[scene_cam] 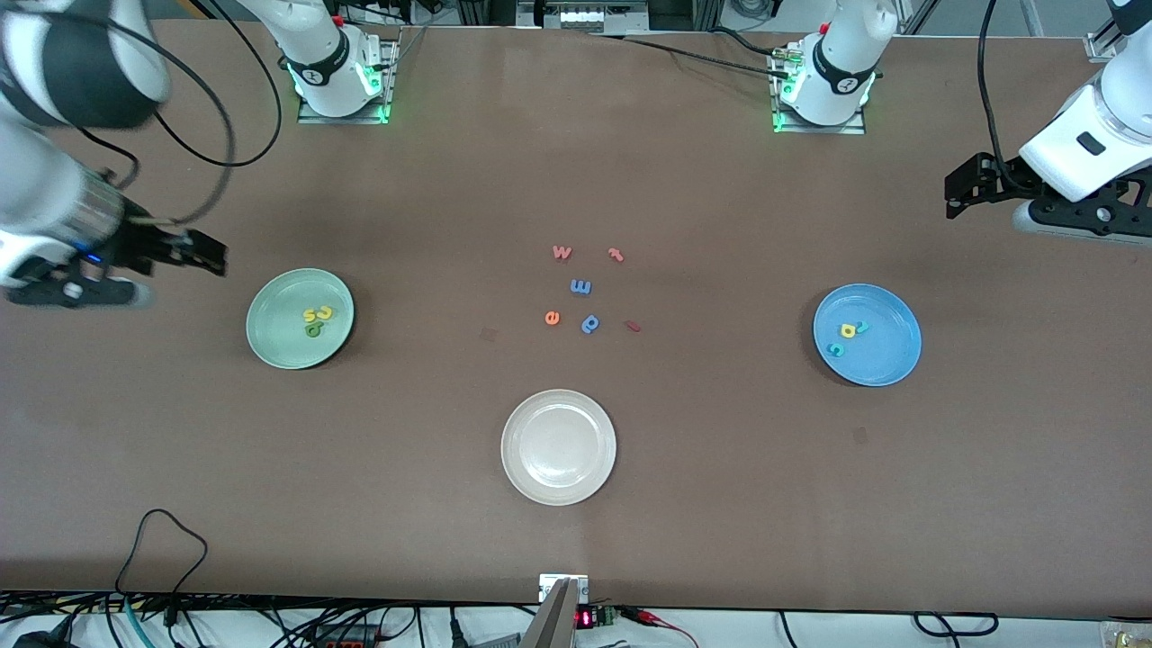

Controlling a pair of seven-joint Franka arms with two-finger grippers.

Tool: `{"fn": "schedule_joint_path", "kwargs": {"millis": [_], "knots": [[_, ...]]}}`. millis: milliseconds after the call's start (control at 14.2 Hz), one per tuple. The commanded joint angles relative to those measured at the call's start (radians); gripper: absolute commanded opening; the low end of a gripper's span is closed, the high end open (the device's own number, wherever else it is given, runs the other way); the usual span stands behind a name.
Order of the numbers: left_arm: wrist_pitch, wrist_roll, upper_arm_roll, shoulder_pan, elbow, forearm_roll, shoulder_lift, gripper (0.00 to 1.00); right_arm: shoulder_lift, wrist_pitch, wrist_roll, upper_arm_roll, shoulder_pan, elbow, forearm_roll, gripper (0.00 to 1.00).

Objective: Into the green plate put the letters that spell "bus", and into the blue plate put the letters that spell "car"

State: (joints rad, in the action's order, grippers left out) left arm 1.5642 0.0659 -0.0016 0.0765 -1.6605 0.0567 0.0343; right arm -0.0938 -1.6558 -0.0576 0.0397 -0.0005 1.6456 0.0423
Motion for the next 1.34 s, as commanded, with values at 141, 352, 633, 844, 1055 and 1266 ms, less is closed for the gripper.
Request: {"fn": "schedule_joint_path", "kwargs": {"millis": [141, 352, 633, 844, 1055, 1266], "knots": [[-0.018, 0.025, 0.005, -0.007, 0.024, -0.012, -0.002, 1.0, -0.012, 0.108, 0.05, -0.141, 0.057, -0.112, -0.061, 1.0], [-0.018, 0.025, 0.008, -0.007, 0.028, -0.014, -0.013, 1.0, 0.0, 0.139, 0.05, -0.135, 0.071, -0.109, -0.058, 1.0], [-0.019, 0.026, 0.008, -0.007, 0.03, -0.012, -0.014, 1.0, 0.0, 0.142, 0.051, -0.129, 0.065, -0.104, -0.058, 1.0], [-0.019, 0.025, 0.006, -0.007, 0.03, -0.012, -0.014, 1.0, 0.0, 0.142, 0.051, -0.129, 0.065, -0.102, -0.058, 1.0], [-0.018, 0.023, 0.002, -0.006, 0.03, -0.009, -0.014, 1.0, 0.0, 0.143, 0.053, -0.129, 0.065, -0.101, -0.058, 1.0], [-0.016, 0.025, -0.001, -0.006, 0.03, -0.006, -0.014, 1.0, 0.0, 0.143, 0.067, -0.129, 0.063, -0.099, -0.059, 1.0]]}}
